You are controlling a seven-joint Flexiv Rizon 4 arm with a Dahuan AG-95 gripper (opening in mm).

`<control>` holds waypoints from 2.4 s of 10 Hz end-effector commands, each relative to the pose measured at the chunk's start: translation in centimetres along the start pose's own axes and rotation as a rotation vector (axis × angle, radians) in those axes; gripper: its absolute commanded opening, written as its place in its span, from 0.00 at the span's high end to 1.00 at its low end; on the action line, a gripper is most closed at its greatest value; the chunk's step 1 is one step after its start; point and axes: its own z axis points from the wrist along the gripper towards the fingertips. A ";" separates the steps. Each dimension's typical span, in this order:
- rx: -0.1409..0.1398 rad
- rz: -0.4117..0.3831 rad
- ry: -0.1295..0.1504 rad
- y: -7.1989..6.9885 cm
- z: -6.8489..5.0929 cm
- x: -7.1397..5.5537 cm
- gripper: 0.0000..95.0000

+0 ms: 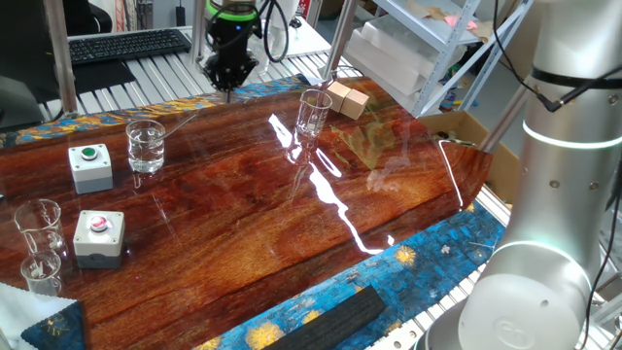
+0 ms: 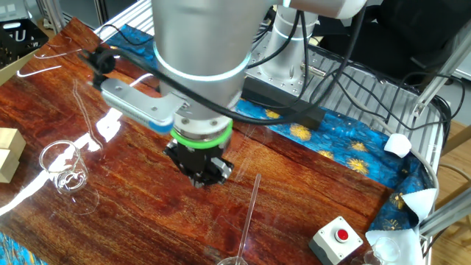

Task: Stir the beaker with a glass rod

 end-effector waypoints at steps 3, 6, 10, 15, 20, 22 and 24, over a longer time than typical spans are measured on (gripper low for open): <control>0.005 0.001 -0.027 -1.5 0.9 2.8 0.20; 0.007 -0.014 -0.053 -2.4 1.5 4.5 0.20; -0.004 -0.008 -0.063 -3.5 2.6 8.1 0.20; -0.014 -0.002 -0.026 -3.7 3.8 9.5 0.20; -0.007 -0.019 -0.030 -3.6 4.4 9.5 0.40; -0.012 -0.015 -0.026 -3.6 4.4 9.5 0.40; -0.007 -0.020 -0.029 -3.6 4.4 9.5 0.40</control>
